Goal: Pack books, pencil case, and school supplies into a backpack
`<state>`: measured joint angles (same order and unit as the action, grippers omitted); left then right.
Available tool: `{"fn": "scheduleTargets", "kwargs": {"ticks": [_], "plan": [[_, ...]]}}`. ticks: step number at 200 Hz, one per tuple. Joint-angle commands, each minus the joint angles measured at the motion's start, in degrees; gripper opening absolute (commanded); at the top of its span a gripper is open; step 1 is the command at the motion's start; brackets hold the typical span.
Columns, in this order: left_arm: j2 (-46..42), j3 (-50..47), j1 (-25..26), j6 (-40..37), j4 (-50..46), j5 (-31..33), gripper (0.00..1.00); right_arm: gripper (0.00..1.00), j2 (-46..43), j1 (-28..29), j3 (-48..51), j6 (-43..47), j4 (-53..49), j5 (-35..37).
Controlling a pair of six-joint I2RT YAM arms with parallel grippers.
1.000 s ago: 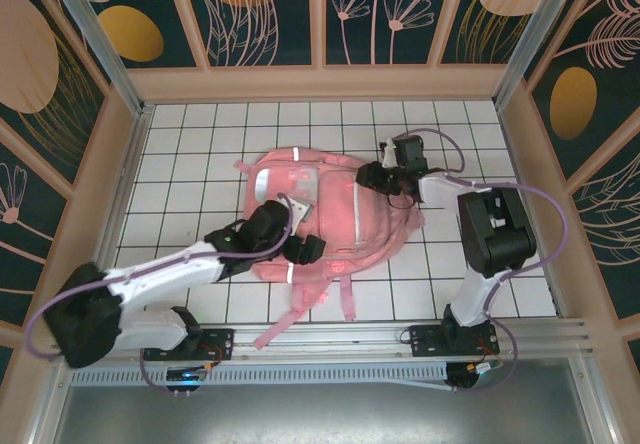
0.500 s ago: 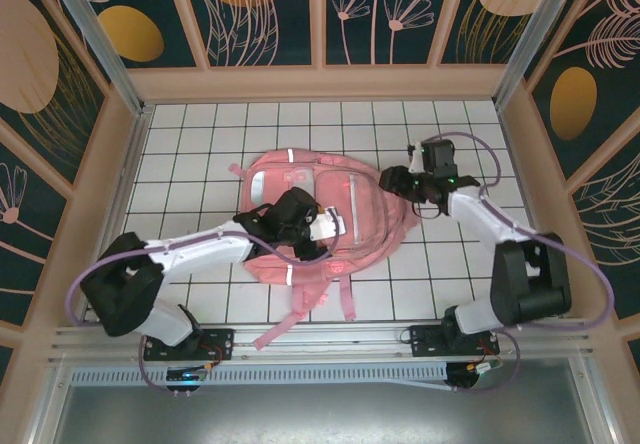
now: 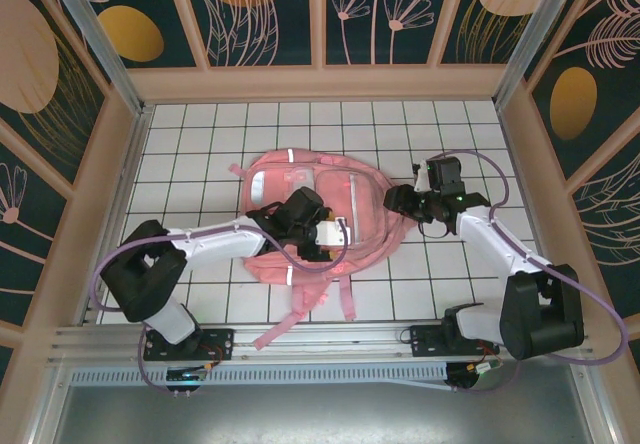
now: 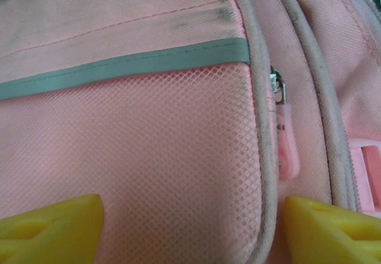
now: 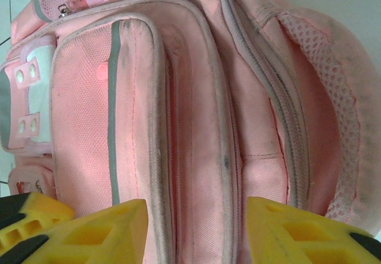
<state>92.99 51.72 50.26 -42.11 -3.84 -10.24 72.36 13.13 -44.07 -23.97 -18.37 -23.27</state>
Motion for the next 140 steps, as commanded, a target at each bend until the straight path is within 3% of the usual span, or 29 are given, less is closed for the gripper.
{"fn": "scheduleTargets", "kwargs": {"ticks": [1,18,37,61,98,140], "plan": [[2.2,1.2,0.3,-1.9,2.2,-2.7,0.76,0.46,-2.1,0.6,1.0,-3.0,-0.7,-1.7],[3.1,1.1,0.3,-2.1,2.6,-1.3,0.64,0.46,-4.1,1.5,2.2,-5.7,-0.3,-1.5],[3.1,1.1,0.3,-1.7,3.4,-1.1,0.32,0.46,-7.2,2.8,4.1,-8.9,0.3,-0.8],[1.8,2.1,0.3,1.7,3.6,-5.1,0.0,0.45,-11.6,5.3,6.8,-12.3,-1.5,3.3],[-0.7,3.6,0.2,11.7,3.0,-11.9,0.0,0.37,-15.5,14.2,12.0,-12.4,1.3,3.8],[-0.5,5.5,-0.1,23.7,4.6,-19.7,0.0,0.37,-12.7,27.0,10.9,-15.5,7.5,15.4]]}}
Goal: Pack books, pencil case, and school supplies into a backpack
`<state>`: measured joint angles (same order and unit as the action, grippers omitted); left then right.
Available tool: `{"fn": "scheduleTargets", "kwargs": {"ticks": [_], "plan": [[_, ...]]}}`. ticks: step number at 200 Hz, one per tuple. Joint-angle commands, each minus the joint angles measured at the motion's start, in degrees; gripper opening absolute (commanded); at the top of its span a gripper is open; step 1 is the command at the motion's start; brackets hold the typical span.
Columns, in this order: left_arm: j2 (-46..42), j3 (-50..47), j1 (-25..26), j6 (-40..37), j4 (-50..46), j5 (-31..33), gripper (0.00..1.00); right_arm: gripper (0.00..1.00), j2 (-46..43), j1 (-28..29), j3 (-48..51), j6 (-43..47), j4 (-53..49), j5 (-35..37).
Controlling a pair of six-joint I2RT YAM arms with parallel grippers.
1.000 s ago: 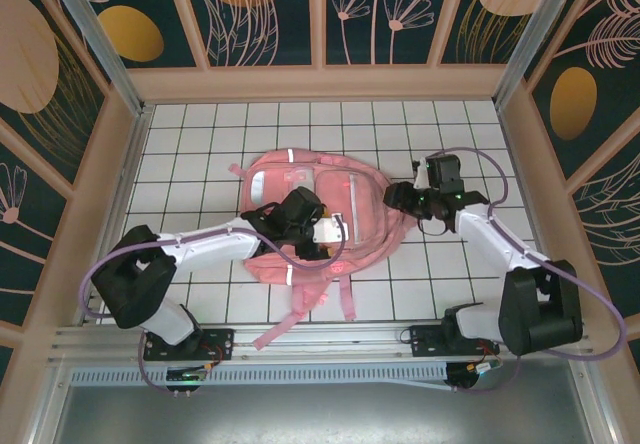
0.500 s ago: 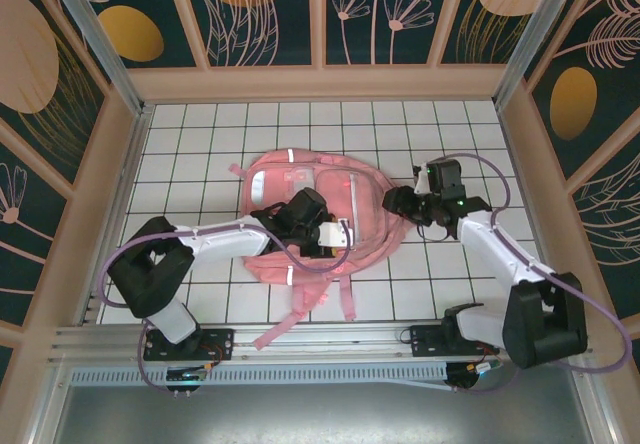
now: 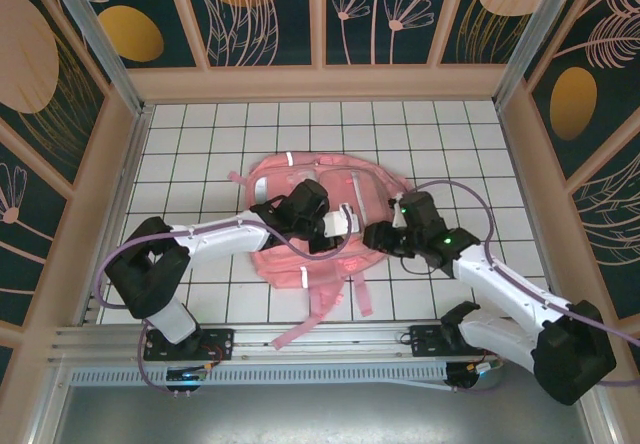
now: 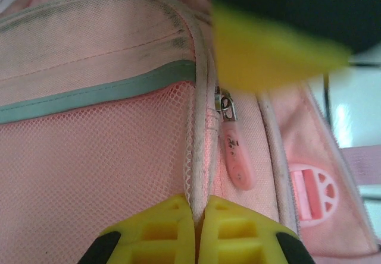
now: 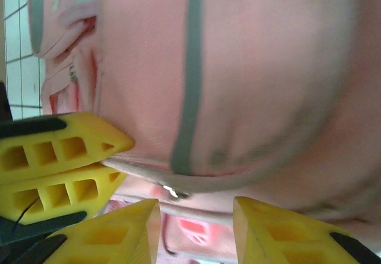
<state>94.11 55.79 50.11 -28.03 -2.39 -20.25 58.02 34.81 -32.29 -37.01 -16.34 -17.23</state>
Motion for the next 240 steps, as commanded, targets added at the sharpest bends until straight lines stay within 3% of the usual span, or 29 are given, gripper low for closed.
{"fn": "scheduleTargets", "kwargs": {"ticks": [1,41,54,90,108,136,186,210,240], "plan": [[-1.7,1.3,0.1,9.7,3.4,-9.8,0.0,0.38,1.8,5.5,-0.9,-2.4,5.6,9.8],[-2.5,-2.6,-0.3,13.6,8.8,-12.5,0.0,0.42,7.2,10.9,-2.8,-4.3,3.2,27.0],[-2.8,-3.1,-0.4,13.6,9.2,-12.6,0.0,0.4,8.0,11.4,-2.9,-4.4,2.4,29.3],[-3.7,-4.7,-0.6,12.8,10.2,-11.6,0.0,0.09,7.4,12.3,-1.8,-2.5,3.1,28.7],[-4.3,-5.4,-0.9,10.8,8.7,-9.3,0.0,0.0,5.3,12.3,-1.8,-0.8,1.6,28.9],[-6.7,-7.7,-1.1,4.6,6.8,-5.0,0.0,0.0,2.4,10.8,-1.9,5.6,-2.9,31.8],[-11.1,-14.5,-1.5,-18.9,2.8,-0.4,0.0,0.0,6.5,-2.7,-1.7,18.8,0.3,31.0],[-10.8,-13.3,-5.1,-26.1,-1.5,0.8,0.0,0.0,7.7,-3.9,-2.3,22.2,2.0,34.0],[-12.3,-12.3,-13.6,-30.1,-1.3,-1.3,0.0,0.0,11.5,-8.3,-4.4,24.0,1.7,25.7]]}}
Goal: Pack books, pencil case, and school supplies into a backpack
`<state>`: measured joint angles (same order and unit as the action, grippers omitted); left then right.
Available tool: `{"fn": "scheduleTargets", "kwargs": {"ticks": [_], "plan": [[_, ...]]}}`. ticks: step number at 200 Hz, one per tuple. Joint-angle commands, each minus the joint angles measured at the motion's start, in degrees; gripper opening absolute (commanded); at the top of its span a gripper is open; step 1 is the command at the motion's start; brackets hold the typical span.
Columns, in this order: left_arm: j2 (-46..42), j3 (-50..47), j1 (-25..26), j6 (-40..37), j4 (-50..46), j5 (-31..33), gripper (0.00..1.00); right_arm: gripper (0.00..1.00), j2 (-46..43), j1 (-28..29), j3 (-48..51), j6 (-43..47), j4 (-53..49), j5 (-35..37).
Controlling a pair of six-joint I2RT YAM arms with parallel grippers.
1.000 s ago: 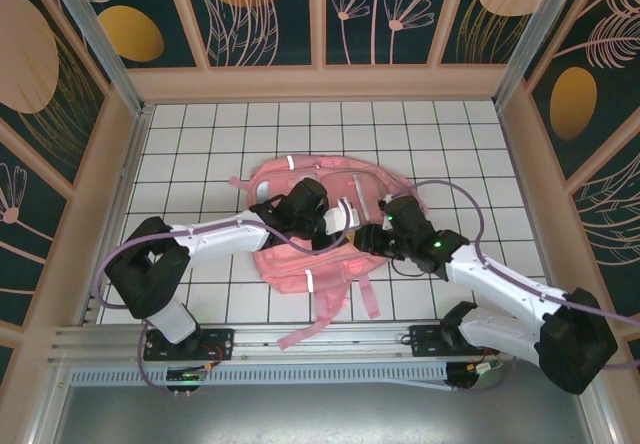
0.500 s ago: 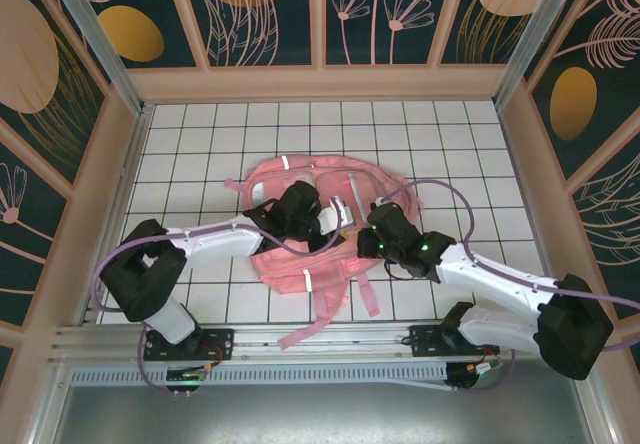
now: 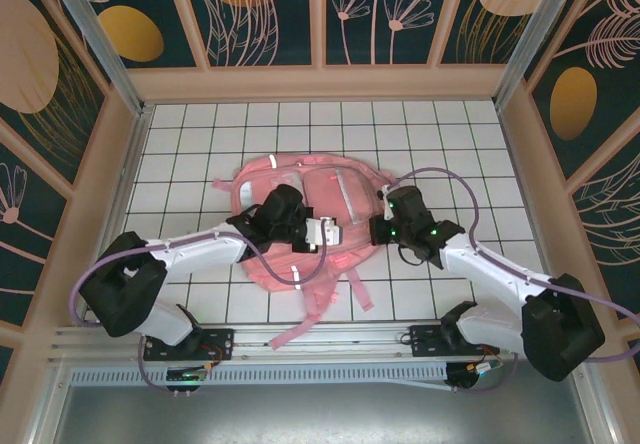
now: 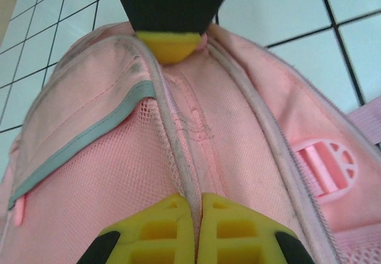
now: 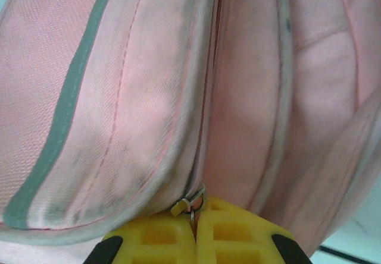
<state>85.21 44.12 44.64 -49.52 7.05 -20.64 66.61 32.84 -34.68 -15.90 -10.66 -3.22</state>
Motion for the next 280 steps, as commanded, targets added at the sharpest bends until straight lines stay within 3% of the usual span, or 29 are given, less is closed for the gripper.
{"fn": "scheduleTargets", "kwargs": {"ticks": [1,12,19,31,59,72,86,104,125,142,154,162,171,211,246,254,280], "plan": [[-3.5,-0.7,-8.6,-8.5,-10.4,-0.9,0.0,0.0,3.1,-6.4,-2.1,2.9,-4.1,11.5],[-3.5,-0.8,-12.0,-4.8,-4.9,0.0,0.0,0.0,4.3,-6.0,-3.2,3.4,-5.6,8.3],[-3.1,-0.6,-14.3,-3.0,-2.4,0.6,0.08,0.0,4.4,-5.6,-3.2,3.7,-5.7,4.9],[-1.2,1.1,-17.8,-0.2,-0.2,1.4,0.11,0.0,4.8,-3.6,-3.5,4.0,-5.7,-1.8],[5.2,7.3,-21.2,8.0,0.4,13.0,0.24,0.0,9.1,6.2,-7.7,4.3,-6.6,-6.3],[4.5,7.7,-21.8,10.5,-0.1,8.6,0.38,0.0,11.4,9.3,-9.1,3.8,-3.7,-8.0],[1.4,5.8,-21.7,15.2,1.0,2.4,0.62,0.0,13.9,10.6,-10.2,2.2,0.8,-10.5],[-2.3,5.2,-21.7,32.3,1.7,2.3,0.69,0.0,17.2,11.8,-11.8,0.7,5.8,-12.7],[-5.3,6.7,-21.8,53.5,-7.2,5.7,0.67,0.0,21.3,13.2,-14.1,0.4,8.7,-14.3],[-4.8,8.6,-21.7,75.3,-18.5,8.6,0.65,0.0,24.2,13.9,-16.0,0.2,9.5,-16.1],[-2.4,8.9,-21.7,84.6,-23.1,2.5,0.62,0.0,25.6,14.4,-16.7,0.1,10.3,-17.2],[-0.9,7.4,-21.5,89.9,-22.3,-3.7,0.61,0.0,26.1,14.6,-16.8,-0.4,11.2,-18.1],[-0.4,5.5,-20.6,95.0,-20.2,-6.5,0.61,0.0,26.7,14.7,-16.5,-1.2,12.9,-19.8],[-0.5,4.8,-17.7,101.4,-17.7,-0.7,0.61,0.0,28.2,16.3,-17.0,-3.0,16.8,-23.0],[4.3,3.2,-17.5,107.6,-16.7,-1.6,0.58,0.0,29.6,17.6,-18.2,-3.0,17.0,-21.0],[4.4,2.0,-17.5,109.1,-14.8,-2.1,0.51,0.0,29.9,17.9,-18.8,-2.7,16.6,-20.5],[4.3,1.8,-17.5,109.5,-11.8,-2.5,0.15,0.0,30.6,20.2,-20.8,-0.1,12.9,-15.0]]}}
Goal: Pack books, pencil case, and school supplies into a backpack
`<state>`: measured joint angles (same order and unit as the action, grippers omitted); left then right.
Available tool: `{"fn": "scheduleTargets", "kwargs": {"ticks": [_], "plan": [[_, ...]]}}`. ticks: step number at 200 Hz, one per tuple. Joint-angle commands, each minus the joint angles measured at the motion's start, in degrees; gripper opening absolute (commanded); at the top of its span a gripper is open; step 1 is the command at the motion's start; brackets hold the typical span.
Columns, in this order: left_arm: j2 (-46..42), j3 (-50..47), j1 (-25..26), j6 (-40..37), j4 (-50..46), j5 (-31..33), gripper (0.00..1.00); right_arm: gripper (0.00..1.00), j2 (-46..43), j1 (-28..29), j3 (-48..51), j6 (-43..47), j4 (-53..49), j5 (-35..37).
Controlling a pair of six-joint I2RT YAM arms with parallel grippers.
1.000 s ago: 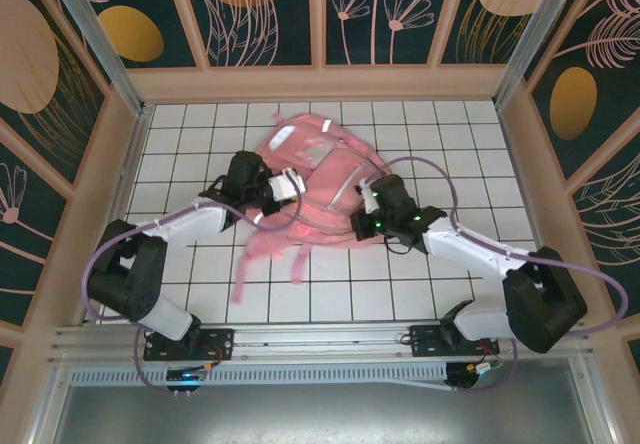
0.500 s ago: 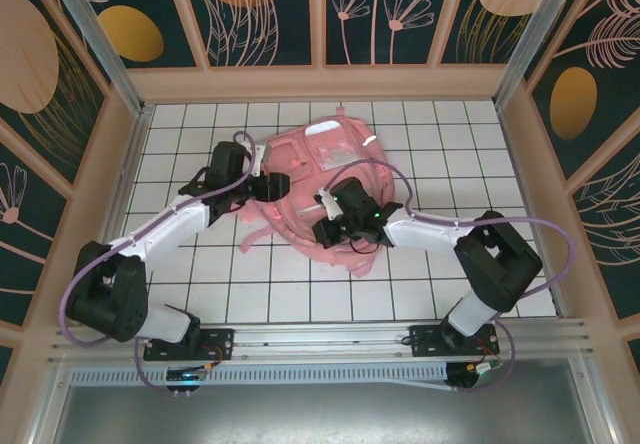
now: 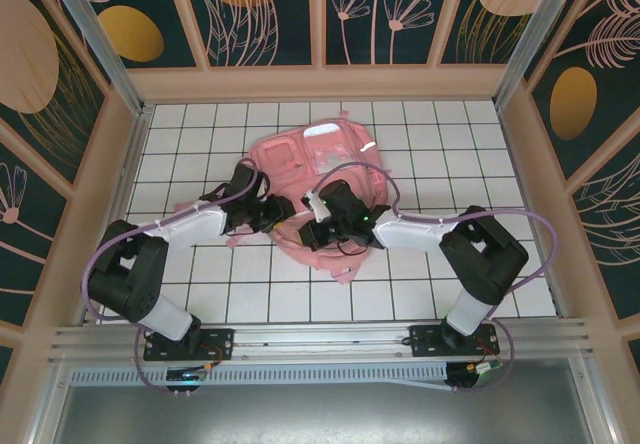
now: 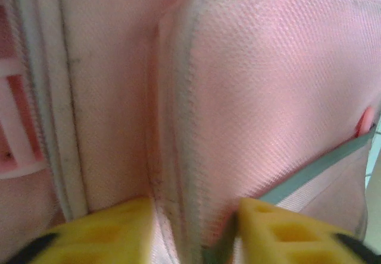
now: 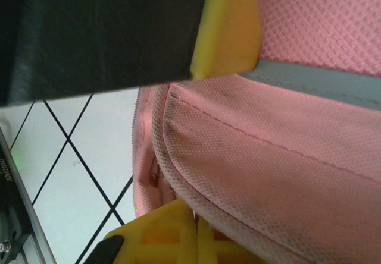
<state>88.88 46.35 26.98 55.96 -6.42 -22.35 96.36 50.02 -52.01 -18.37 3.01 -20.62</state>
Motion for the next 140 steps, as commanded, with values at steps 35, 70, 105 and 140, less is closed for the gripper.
{"fn": "scheduleTargets", "kwargs": {"ticks": [35,70,105,140], "plan": [[-1.7,4.5,-1.4,-5.1,-8.2,8.8,0.0,0.0,-0.5,4.0,-5.3,5.1,-13.3,15.9],[-1.3,5.3,-4.8,-15.9,-12.3,10.7,0.0,0.0,-1.2,1.8,-5.1,5.5,-26.0,26.5],[2.1,7.3,-6.3,-23.7,-15.1,11.1,0.0,0.0,-2.8,-4.7,-2.0,4.7,-29.3,26.4],[8.1,14.5,-9.2,-34.0,-19.8,8.2,0.0,0.0,-6.9,-10.8,1.7,3.8,-27.7,27.9]]}}
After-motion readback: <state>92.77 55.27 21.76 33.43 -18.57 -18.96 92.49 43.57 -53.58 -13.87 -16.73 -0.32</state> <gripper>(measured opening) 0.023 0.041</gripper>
